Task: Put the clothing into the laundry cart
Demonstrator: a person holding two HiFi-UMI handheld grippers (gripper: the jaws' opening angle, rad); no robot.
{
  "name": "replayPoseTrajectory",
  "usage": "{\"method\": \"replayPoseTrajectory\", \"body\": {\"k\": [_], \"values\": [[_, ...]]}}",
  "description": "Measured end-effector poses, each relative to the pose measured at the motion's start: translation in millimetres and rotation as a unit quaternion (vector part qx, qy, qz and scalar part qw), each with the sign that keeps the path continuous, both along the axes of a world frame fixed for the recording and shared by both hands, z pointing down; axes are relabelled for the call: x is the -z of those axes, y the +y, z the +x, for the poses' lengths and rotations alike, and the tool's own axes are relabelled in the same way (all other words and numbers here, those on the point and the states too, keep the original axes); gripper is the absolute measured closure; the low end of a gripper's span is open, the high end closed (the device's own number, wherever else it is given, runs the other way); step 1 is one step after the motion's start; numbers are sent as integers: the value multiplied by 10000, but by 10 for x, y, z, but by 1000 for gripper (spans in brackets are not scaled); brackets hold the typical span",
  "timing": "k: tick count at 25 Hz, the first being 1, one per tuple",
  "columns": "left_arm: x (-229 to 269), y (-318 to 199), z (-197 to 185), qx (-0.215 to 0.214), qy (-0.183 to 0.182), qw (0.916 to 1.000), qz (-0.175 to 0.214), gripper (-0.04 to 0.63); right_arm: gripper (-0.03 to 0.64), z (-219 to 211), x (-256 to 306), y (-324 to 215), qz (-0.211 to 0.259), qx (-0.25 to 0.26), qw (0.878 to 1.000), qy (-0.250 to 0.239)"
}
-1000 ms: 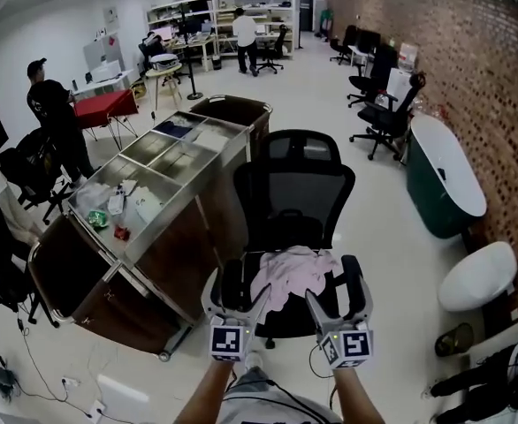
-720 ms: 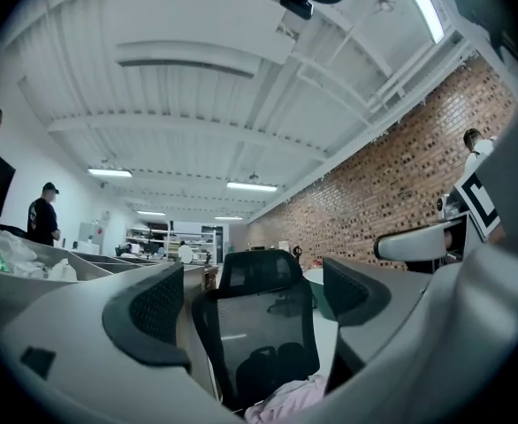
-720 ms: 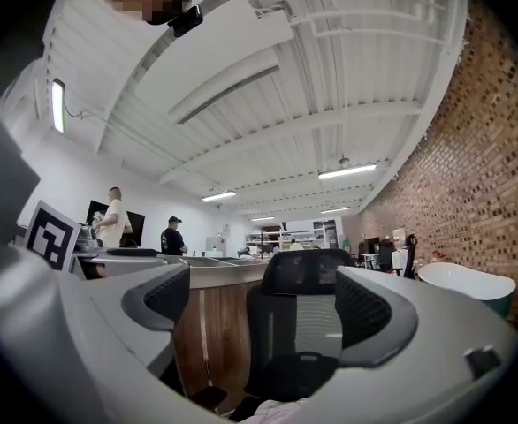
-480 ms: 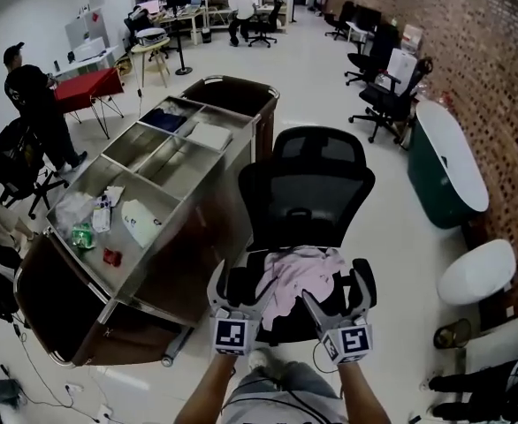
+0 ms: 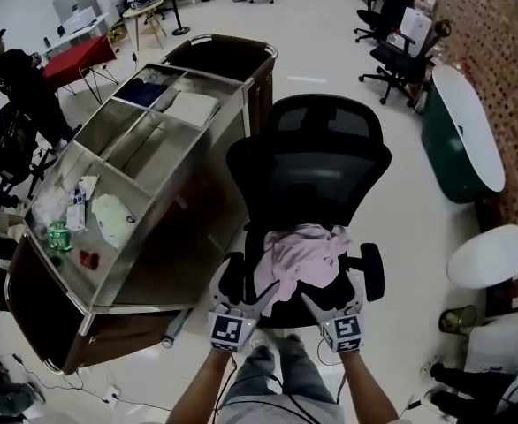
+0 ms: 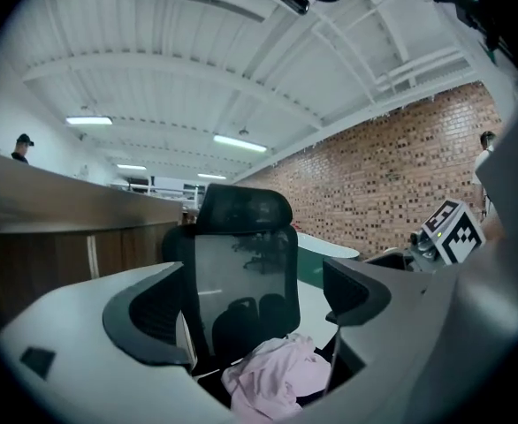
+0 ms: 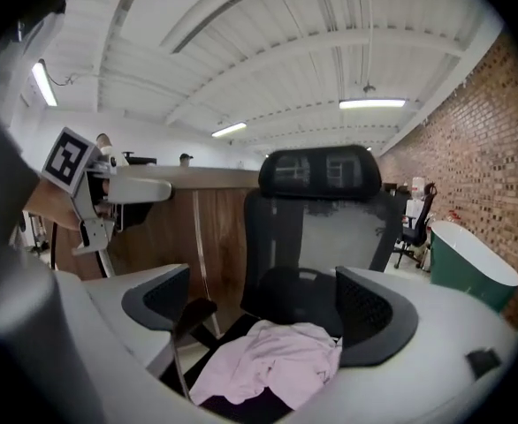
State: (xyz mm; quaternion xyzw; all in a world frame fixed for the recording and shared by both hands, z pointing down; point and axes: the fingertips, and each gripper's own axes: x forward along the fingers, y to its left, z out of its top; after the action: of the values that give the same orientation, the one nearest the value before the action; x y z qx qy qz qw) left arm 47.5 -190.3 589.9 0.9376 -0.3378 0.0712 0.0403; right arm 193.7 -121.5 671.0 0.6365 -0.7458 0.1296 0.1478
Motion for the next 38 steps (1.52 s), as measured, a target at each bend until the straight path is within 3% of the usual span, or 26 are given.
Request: {"method": "replayPoseTrajectory", "body": {"k": [3,5,8,10,12,14,17,19,22,24,29,31,34,35,38], "values": [[-313,-95,194,-86,-152,9996,-229,121,87,103,-727,-124,-757,390,9964,40],[-557,-117,276,-156,-316,9986,-383,121,87,126,-1338,-128,-1472,875,9843,434],[-1013,-158,333,-310,-714,9952,-598,121,58,170,-2271,-186,-2246,1824,9449,1531],[-1313,-266,419,-334,-874,9932,-693,121,54,363,-2791,-421,-2478,2226,9151,2273],[-1571,-363,486,-246,-932,9916,-867,121,-5,536,-3249,-703,-2615,2525,8858,2887],[-1822,-426,500,-186,-1007,9895,-1021,121,-18,581,-3660,-946,-2684,2819,8600,3301],[-2128,-522,529,-126,-1047,9873,-1191,121,-18,621,-4222,-1212,-2817,3056,8369,3562],[-2255,-594,555,-117,-1030,9872,-1209,121,-18,715,-4544,-1348,-2983,2976,8352,3534],[-2333,-625,542,-69,-978,9883,-1171,121,-17,749,-4885,-1392,-3399,2872,8401,3103],[-2387,-587,498,51,-992,9865,-1305,121,-14,708,-5062,-1357,-3649,2950,8367,2824],[-2421,-576,396,169,-1012,9847,-1412,121,28,653,-5069,-1401,-3936,3120,8268,2533],[-2375,-509,382,199,-983,9833,-1519,121,102,661,-4969,-1336,-3991,3097,8265,2483],[-2215,-484,378,237,-878,9838,-1542,121,365,665,-4744,-1223,-4326,2854,8276,2156],[-2148,-478,372,255,-838,9845,-1520,121,414,635,-4673,-1123,-4482,2799,8263,1950],[-1919,-429,336,348,-694,9855,-1512,121,464,465,-4434,-678,-4785,2735,8244,1290]]}}
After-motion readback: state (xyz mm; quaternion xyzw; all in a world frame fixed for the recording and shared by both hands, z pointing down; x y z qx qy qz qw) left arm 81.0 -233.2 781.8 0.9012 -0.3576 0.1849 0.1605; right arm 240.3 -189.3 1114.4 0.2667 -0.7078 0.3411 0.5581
